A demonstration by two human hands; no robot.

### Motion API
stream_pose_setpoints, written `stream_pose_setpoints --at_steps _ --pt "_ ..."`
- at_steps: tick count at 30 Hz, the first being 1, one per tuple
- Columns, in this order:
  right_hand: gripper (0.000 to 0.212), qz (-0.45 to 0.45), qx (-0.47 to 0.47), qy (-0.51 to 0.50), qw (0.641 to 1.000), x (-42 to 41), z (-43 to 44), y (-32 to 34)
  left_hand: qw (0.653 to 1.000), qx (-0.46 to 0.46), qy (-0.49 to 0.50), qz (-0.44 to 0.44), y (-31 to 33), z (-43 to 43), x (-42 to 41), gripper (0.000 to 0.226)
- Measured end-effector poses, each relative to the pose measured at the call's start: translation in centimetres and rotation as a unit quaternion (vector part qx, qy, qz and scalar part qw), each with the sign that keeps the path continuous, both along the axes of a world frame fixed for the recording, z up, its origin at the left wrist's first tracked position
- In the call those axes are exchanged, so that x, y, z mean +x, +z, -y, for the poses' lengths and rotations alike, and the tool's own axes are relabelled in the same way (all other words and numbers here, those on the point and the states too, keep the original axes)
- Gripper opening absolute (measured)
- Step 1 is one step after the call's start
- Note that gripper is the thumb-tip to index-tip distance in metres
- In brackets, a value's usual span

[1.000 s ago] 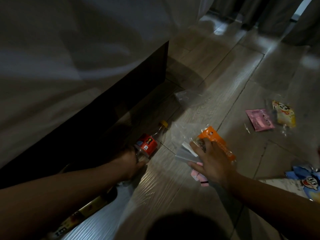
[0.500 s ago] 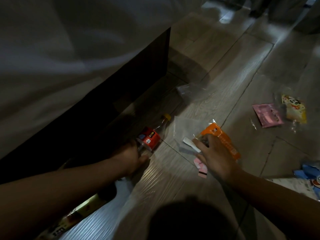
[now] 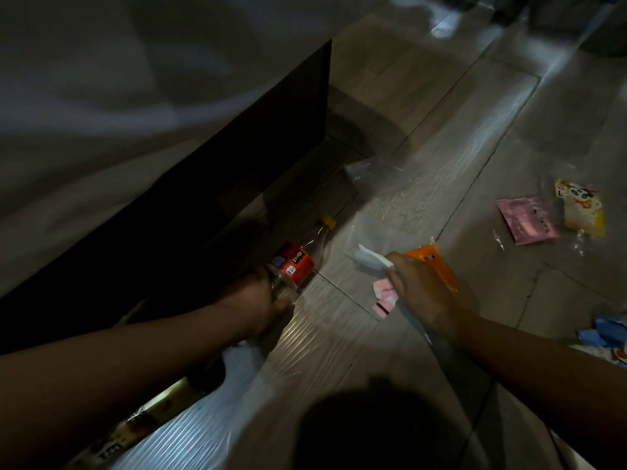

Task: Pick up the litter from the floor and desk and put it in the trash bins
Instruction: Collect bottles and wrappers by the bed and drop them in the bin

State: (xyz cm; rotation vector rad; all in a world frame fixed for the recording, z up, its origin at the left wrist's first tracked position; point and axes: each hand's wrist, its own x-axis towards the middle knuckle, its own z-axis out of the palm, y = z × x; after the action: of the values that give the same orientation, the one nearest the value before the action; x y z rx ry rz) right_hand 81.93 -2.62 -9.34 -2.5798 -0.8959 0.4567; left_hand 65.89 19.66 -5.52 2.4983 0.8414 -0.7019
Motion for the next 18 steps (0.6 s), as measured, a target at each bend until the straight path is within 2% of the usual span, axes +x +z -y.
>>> stream_pose_setpoints --at_steps 4,7,10,13,18 --pt "0.016 0.011 0.054 -0.019 0.998 -0.6 0.3 1.3 1.000 -0.027 0.013 0.004 0.5 0.1 0.1 0.070" --pt "0.020 -0.037 0.099 -0.048 0.993 -1.1 0.7 2.7 0.999 -0.047 0.017 0.017 1.2 0.0 0.2 0.066" --pt "0.021 -0.038 0.133 -0.063 0.988 -1.3 1.4 3.8 0.996 -0.075 0.026 0.037 1.8 -0.1 0.1 0.067" --pt "0.021 -0.021 0.168 -0.084 0.982 -1.2 1.9 4.8 0.996 -0.075 0.015 0.054 2.4 -0.2 0.1 0.063" --pt "0.018 -0.053 0.209 -0.123 0.969 -1.6 3.0 5.8 0.997 -0.054 -0.025 0.057 3.2 0.3 0.0 0.054"
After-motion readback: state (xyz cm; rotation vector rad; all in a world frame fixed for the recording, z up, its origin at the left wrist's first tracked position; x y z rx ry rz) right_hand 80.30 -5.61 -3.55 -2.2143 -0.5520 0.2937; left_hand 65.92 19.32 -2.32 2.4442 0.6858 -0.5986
